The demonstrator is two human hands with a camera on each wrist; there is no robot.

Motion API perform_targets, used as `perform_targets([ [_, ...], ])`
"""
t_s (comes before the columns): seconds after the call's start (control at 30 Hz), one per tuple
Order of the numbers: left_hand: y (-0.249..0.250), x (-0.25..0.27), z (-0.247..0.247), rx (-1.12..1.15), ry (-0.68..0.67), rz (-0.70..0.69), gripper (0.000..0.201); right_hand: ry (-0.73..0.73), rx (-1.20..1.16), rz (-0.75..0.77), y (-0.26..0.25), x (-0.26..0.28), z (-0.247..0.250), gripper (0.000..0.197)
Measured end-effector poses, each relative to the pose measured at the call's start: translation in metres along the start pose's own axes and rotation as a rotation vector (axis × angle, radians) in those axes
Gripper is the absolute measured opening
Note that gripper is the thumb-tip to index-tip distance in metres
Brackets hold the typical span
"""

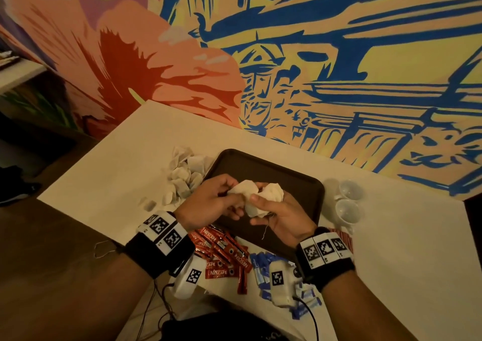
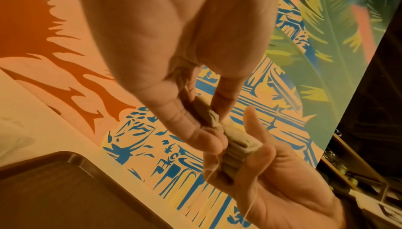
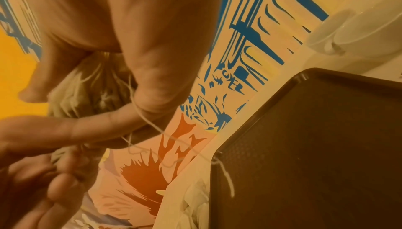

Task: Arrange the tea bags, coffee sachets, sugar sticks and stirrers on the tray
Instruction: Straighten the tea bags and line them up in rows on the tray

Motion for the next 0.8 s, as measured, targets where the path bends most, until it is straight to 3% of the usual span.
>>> perform_targets([
  [0.1, 0.003, -0.011, 0.007, 0.063, 0.013, 0.034, 0.018, 0.016, 0.029, 0.013, -0.004, -0.007, 0.001, 0.015],
  [0.43, 0.009, -0.044, 0.037, -0.052, 0.068, -0.028, 0.028, 0.184, -0.190, -0.001, 0.000, -0.044, 0.009, 0.026],
  [0.63, 0.013, -0.057, 0.051, 0.010, 0.037, -0.054, 0.011, 0.217, -0.053, -0.022, 0.001, -0.064, -0.005, 0.024],
  [0.73, 0.009, -0.067, 0.055, 0.061, 0.011, -0.030, 0.021, 0.160, 0.089, -0.005, 0.001, -0.073, -0.014, 0.030],
  [0.8, 0.008, -0.074, 0.058, 0.061, -0.013, -0.008, 0.028, 0.212, 0.193, 0.009, 0.003, -0.081, -0.016, 0.030],
])
Point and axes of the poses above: each hand's wrist, its own x-axis away from the middle knuckle, its own z-axis out of the back of the hand, y = z × x, the point moved 1 cm from there along -x, towards the middle knuckle, and after that the axes turned 4 degrees about z, right-handed, at the moved point
